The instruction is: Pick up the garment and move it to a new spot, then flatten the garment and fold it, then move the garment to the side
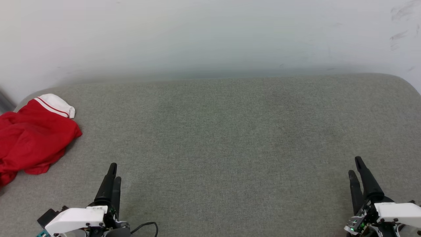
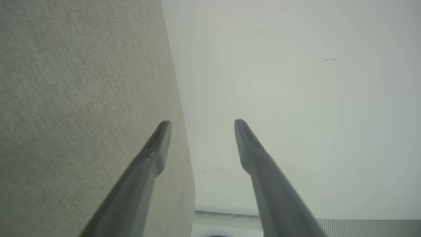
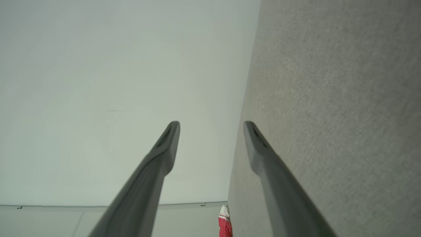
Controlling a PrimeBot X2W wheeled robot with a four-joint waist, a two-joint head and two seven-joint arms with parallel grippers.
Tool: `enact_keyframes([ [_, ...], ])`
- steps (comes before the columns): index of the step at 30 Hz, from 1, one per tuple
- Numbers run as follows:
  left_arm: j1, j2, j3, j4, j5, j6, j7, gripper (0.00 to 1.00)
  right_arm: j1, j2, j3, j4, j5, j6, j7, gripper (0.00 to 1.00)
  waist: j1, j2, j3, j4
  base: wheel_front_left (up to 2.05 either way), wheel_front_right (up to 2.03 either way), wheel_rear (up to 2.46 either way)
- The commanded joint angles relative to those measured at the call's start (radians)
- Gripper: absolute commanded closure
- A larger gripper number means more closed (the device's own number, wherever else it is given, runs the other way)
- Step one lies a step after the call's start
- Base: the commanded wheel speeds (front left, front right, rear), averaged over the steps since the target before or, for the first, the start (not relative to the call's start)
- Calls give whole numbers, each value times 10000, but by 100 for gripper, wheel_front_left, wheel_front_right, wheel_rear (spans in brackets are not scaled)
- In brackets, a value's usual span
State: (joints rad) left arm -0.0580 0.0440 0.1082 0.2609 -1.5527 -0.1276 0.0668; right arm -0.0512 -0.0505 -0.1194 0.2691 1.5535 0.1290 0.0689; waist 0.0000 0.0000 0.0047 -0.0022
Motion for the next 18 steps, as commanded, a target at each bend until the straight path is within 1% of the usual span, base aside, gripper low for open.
enact_keyframes([
  [1,-142,33,50,-267,282,46,-96,0,-109,-8,-51,-275,-288,17,-98,0,0,0,4,-4,0,0,0],
  [7,-166,37,78,-675,1283,328,-372,0,-65,-8,-194,-561,-1131,17,-376,0,0,0,29,-17,0,0,0],
  [18,-64,43,-307,-1439,3931,1116,-834,0,70,-8,-117,-1540,-4025,19,-840,0,0,0,93,-24,0,0,0],
])
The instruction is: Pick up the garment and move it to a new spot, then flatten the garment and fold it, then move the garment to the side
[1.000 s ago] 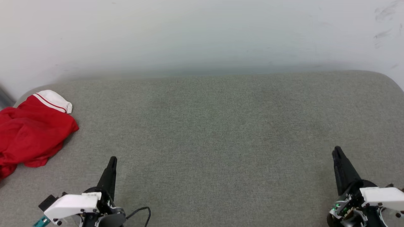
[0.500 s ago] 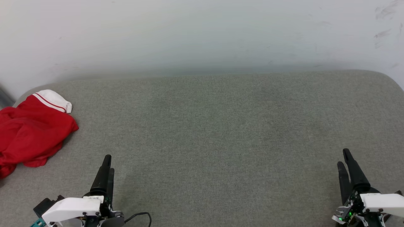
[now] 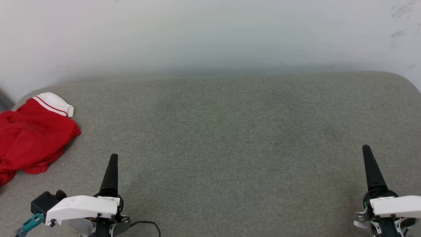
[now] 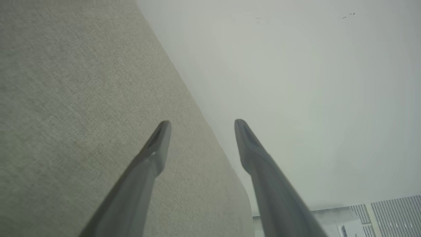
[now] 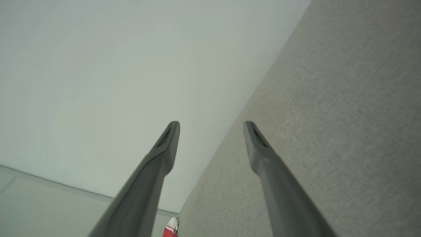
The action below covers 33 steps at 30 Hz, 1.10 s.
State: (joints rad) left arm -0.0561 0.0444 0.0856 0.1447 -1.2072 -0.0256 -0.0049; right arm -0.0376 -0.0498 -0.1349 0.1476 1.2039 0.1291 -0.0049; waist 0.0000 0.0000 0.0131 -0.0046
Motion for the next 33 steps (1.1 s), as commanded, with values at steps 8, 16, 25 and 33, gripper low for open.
enact_keyframes([
  [8,-27,44,-393,-598,2216,509,-416,0,76,-15,238,-837,-2665,18,-408,0,0,0,58,17,0,0,0],
  [16,21,48,-576,-757,3564,741,-662,0,223,-15,449,-1108,-4166,18,-651,0,0,0,100,20,0,0,0],
  [25,87,69,-859,-862,5042,977,-953,0,373,-14,546,-1316,-5707,20,-949,0,0,0,171,32,0,0,0],
  [33,198,135,-1080,-919,6031,1065,-1191,0,501,-14,614,-1468,-6831,21,-1188,0,0,0,202,38,0,0,0],
])
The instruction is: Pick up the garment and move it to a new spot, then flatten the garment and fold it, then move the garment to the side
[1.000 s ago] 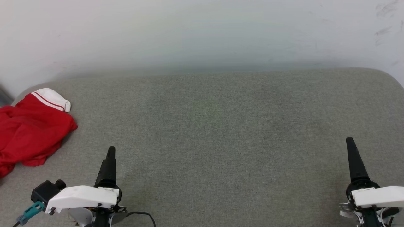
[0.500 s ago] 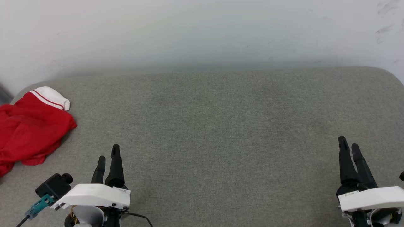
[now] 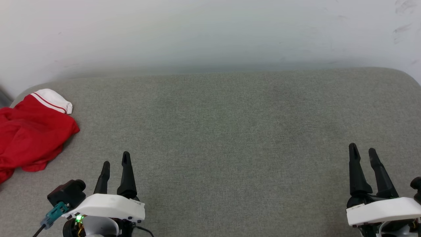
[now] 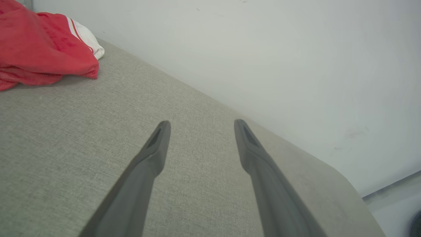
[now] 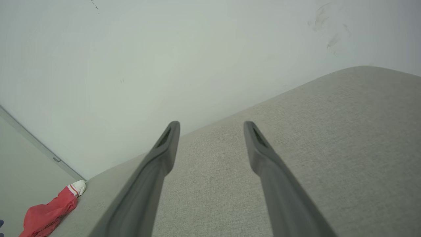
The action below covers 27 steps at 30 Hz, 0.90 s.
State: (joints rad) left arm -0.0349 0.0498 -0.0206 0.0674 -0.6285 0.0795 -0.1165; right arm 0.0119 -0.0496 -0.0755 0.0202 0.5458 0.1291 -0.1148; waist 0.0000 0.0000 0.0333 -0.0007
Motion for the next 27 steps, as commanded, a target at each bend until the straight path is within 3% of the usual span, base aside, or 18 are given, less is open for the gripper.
enact_keyframes([
  [1,-7,92,-42,-155,361,24,-105,0,24,-16,25,-215,-372,21,-113,0,0,0,4,-1,0,0,0],
  [27,255,204,-583,-505,3089,165,-760,0,453,-14,67,-729,-3071,23,-780,0,0,0,119,96,0,0,0],
])
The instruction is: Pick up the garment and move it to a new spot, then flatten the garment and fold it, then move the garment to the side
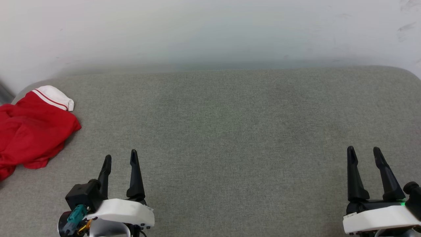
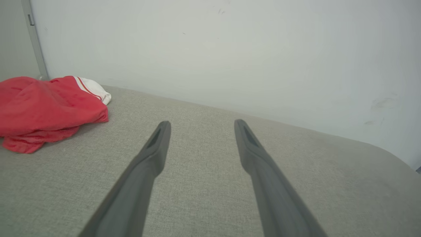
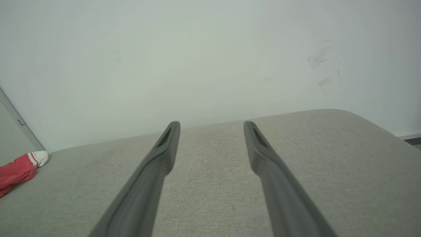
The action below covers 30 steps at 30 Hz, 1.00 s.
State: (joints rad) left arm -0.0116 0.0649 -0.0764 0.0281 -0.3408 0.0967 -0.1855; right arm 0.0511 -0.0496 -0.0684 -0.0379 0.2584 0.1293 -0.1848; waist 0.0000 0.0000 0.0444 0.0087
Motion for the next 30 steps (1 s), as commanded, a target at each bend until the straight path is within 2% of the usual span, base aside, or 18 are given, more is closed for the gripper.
enact_keyframes([
  [1,25,53,-42,-119,302,-23,-96,0,81,-14,-14,-161,-270,22,-108,0,0,0,13,4,0,0,0],
  [30,396,-112,-130,117,2449,-311,-675,0,557,-11,-88,-371,-1519,14,-683,0,0,0,-23,53,0,0,0],
])
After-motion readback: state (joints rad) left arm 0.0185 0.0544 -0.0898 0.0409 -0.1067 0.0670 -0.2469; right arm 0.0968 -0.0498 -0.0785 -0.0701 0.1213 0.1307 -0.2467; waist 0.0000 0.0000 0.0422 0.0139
